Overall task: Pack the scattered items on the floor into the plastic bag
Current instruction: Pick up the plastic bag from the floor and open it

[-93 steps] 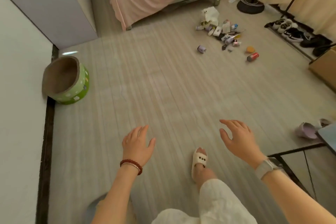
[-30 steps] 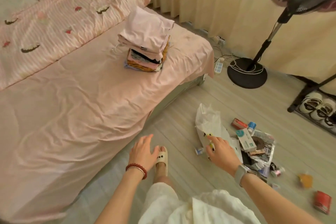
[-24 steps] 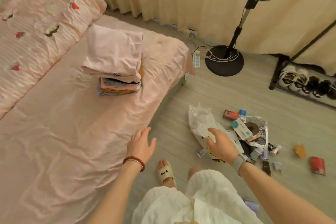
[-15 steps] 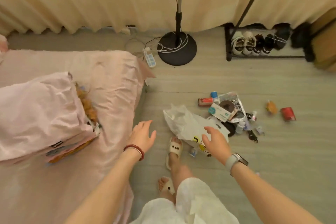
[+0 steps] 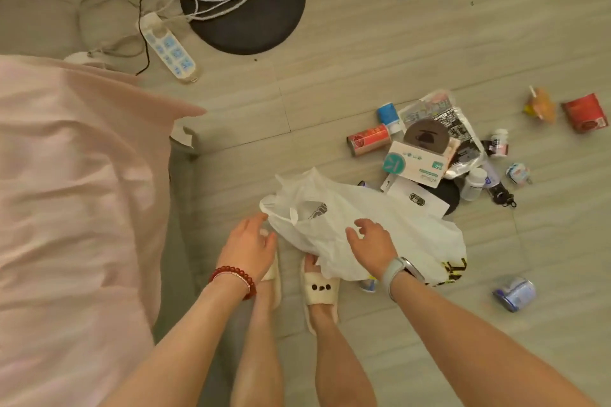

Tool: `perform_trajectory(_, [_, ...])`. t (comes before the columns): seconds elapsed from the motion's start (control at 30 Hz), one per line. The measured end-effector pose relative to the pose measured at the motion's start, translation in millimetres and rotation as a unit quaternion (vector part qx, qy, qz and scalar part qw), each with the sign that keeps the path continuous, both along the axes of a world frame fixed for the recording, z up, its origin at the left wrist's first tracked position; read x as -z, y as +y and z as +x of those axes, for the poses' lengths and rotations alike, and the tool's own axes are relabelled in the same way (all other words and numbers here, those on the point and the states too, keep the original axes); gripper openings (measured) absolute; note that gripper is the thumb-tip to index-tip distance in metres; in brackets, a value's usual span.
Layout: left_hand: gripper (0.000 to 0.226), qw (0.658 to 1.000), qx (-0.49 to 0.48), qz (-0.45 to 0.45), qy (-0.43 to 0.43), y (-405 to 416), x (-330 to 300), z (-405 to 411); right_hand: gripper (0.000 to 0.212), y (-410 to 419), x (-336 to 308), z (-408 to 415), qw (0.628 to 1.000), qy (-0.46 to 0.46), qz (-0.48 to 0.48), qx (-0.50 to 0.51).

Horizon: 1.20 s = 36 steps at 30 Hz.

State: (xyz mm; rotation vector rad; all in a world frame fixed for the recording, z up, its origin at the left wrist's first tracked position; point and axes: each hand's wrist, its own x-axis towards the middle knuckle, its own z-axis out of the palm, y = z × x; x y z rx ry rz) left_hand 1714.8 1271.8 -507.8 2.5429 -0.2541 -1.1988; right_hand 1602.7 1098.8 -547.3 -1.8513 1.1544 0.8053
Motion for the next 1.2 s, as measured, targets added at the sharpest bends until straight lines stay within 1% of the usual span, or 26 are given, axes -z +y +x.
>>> perform_trajectory(0.1, [0.042,1.0,0.013,0.003,0.005,2.8,59.5,11.7,0.07,10.5,67.6,18.2,0.994,0.046,-0.048,-0.088])
perform_trajectory(0.13, [0.042,1.0,0.02,-0.002,0.005,3.7,75.3,15.0,0.077,14.8,85.7,23.5,0.992,0.059,-0.057,-0.096])
perform_trajectory(0.17, [0.042,1.0,0.027,-0.009,0.004,4.7,88.6,18.0,0.081,19.0,101.5,28.0,0.991,0.07,-0.065,-0.091])
perform_trajectory(0.2, [0.042,0.999,0.033,-0.014,0.003,6.5,99.2,20.2,0.077,23.3,116.1,29.8,0.99,0.078,-0.075,-0.09])
perform_trajectory(0.23, [0.042,0.999,0.038,-0.018,0.003,8.6,107.0,21.9,0.066,26.6,128.0,30.4,0.987,0.084,-0.089,-0.101])
perform_trajectory(0.3, [0.041,0.998,0.049,-0.026,0.0,12.2,116.6,24.9,0.037,29.7,141.8,29.0,0.98,0.085,-0.11,-0.145])
perform_trajectory(0.33, [0.04,0.998,0.058,-0.032,-0.002,12.9,118.6,26.3,0.028,29.5,142.7,27.0,0.979,0.076,-0.113,-0.153])
perform_trajectory(0.37, [0.04,0.997,0.067,-0.038,-0.002,13.3,118.4,28.5,0.025,29.1,140.9,24.8,0.981,0.059,-0.113,-0.143])
perform_trajectory(0.43, [0.043,0.995,0.088,-0.051,-0.006,9.8,112.7,32.2,0.023,27.7,131.2,19.9,0.991,0.002,-0.103,-0.087])
perform_trajectory(0.47, [0.047,0.992,0.11,-0.064,-0.011,5.8,107.4,34.1,0.022,25.8,121.8,17.8,0.995,-0.03,-0.089,-0.033])
perform_trajectory(0.53, [0.063,0.979,0.18,-0.096,-0.023,-5.2,95.4,38.1,0.019,21.4,95.7,16.2,0.993,-0.084,-0.046,0.064])
perform_trajectory(0.6, [0.083,0.946,0.292,-0.135,-0.05,-22.9,81.2,42.3,0.017,16.3,65.2,14.8,0.984,-0.135,0.0,0.114])
perform_trajectory(0.67, [0.091,0.9,0.409,-0.141,-0.06,-45.2,64.2,45.5,0.014,12.7,31.8,13.9,0.973,-0.174,0.032,0.149])
perform_trajectory(0.7, [0.091,0.88,0.456,-0.126,-0.047,-57.2,55.6,46.3,0.012,11.2,16.5,13.1,0.966,-0.186,0.034,0.175])
perform_trajectory(0.73, [0.086,0.863,0.493,-0.106,-0.026,-68.7,46.8,46.6,0.009,9.0,2.3,11.6,0.958,-0.196,0.027,0.206])
perform_trajectory(0.77, [0.072,0.852,0.515,-0.089,-0.001,-77.7,39.3,45.6,0.005,6.8,-11.5,9.6,0.949,-0.203,0.015,0.241])
perform_trajectory(0.8, [0.05,0.853,0.515,-0.085,0.019,-85.3,30.8,43.7,0.008,4.5,-24.6,7.0,0.937,-0.212,-0.002,0.277])
perform_trajectory(0.83, [0.03,0.867,0.486,-0.1,0.045,-91.1,23.5,41.6,0.013,2.8,-36.1,3.1,0.924,-0.223,-0.023,0.309])
perform_trajectory(0.87, [0.025,0.893,0.426,-0.128,0.071,-94.4,16.4,39.6,0.014,1.9,-47.8,-1.1,0.912,-0.234,-0.046,0.334])
perform_trajectory(0.93, [0.034,0.94,0.28,-0.166,0.101,-98.0,-0.8,36.3,0.008,4.7,-68.6,-11.3,0.899,-0.249,-0.095,0.347])
perform_trajectory(0.97, [0.034,0.956,0.199,-0.185,0.109,-100.8,-11.2,35.8,0.014,7.8,-76.9,-16.7,0.902,-0.248,-0.114,0.335])
perform_trajectory(1.03, [0.031,0.967,0.07,-0.206,0.131,-103.7,-33.7,35.6,0.045,16.2,-90.6,-25.7,0.918,-0.239,-0.132,0.287])
perform_trajectory(1.07, [0.031,0.968,0.032,-0.203,0.146,-104.9,-46.0,35.8,0.057,19.6,-95.7,-28.8,0.924,-0.239,-0.129,0.269])
perform_trajectory(1.1, [0.029,0.966,0.008,-0.198,0.164,-105.5,-57.9,35.2,0.063,21.7,-100.4,-30.0,0.928,-0.24,-0.118,0.261])
perform_trajectory(1.17, [0.024,0.961,-0.007,-0.189,0.201,-103.5,-78.0,33.1,0.065,21.4,-109.2,-28.0,0.93,-0.243,-0.103,0.254])
perform_trajectory(1.2, [0.024,0.958,-0.009,-0.186,0.219,-102.5,-87.7,32.3,0.062,19.0,-113.5,-24.7,0.93,-0.244,-0.107,0.253])
